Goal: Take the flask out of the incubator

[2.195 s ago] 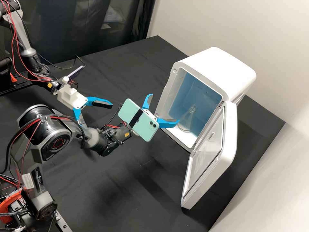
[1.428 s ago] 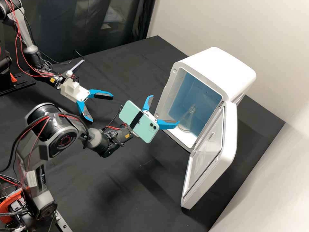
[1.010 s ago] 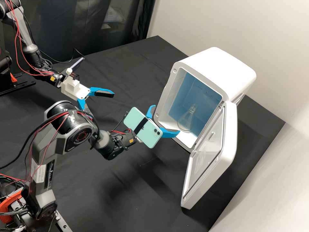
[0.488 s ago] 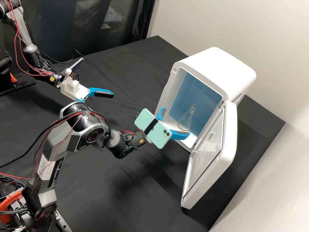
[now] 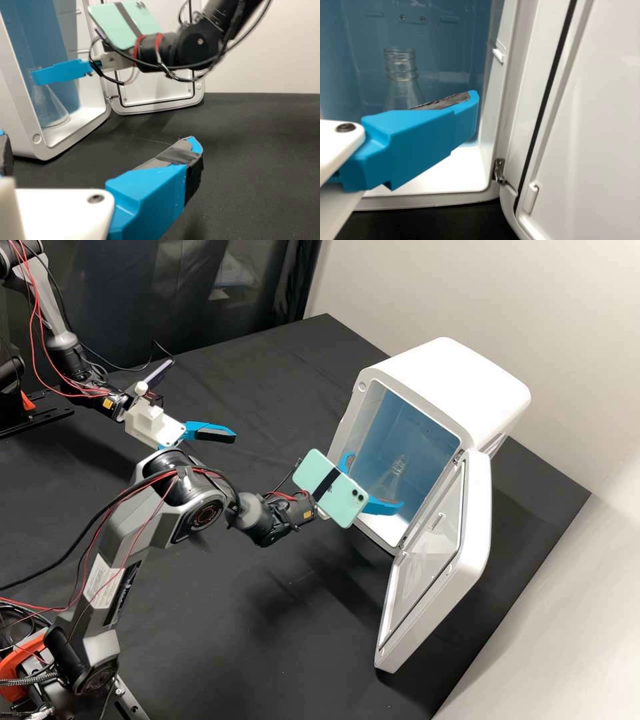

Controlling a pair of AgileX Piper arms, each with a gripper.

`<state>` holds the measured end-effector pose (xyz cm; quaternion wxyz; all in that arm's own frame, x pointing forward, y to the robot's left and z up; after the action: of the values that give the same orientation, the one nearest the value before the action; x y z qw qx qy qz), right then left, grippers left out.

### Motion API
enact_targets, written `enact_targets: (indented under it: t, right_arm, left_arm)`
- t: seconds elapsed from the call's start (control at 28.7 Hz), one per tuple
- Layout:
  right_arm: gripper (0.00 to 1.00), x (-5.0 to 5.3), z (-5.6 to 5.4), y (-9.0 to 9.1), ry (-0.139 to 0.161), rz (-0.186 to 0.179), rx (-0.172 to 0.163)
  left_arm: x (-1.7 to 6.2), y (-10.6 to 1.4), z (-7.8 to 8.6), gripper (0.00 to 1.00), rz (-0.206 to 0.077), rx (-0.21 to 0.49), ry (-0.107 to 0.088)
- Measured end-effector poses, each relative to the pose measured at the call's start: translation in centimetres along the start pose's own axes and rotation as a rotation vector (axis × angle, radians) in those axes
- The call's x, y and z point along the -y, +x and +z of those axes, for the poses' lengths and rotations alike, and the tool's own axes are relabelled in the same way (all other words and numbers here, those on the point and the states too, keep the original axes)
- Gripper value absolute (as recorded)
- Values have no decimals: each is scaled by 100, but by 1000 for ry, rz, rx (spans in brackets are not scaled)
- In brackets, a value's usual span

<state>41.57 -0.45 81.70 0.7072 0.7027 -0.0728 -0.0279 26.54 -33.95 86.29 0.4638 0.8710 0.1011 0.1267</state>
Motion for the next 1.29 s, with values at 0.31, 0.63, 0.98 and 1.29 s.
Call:
enact_targets:
  t: [0.31, 0.63, 0.98, 1.29]
  right_arm:
    - [100, 19, -76, 241, -7, 2, 23]
    - [100, 117, -139, 488, -24, -29, 43]
    - [100, 184, -209, 747, -64, -24, 46]
    - [100, 233, -209, 1017, -74, -56, 89]
  left_arm:
    - [19, -17, -1, 100, -8, -1, -1]
    - [19, -17, -1, 100, -8, -1, -1]
    - [19, -17, -1, 100, -8, -1, -1]
    - [23, -15, 23, 100, -10, 7, 2]
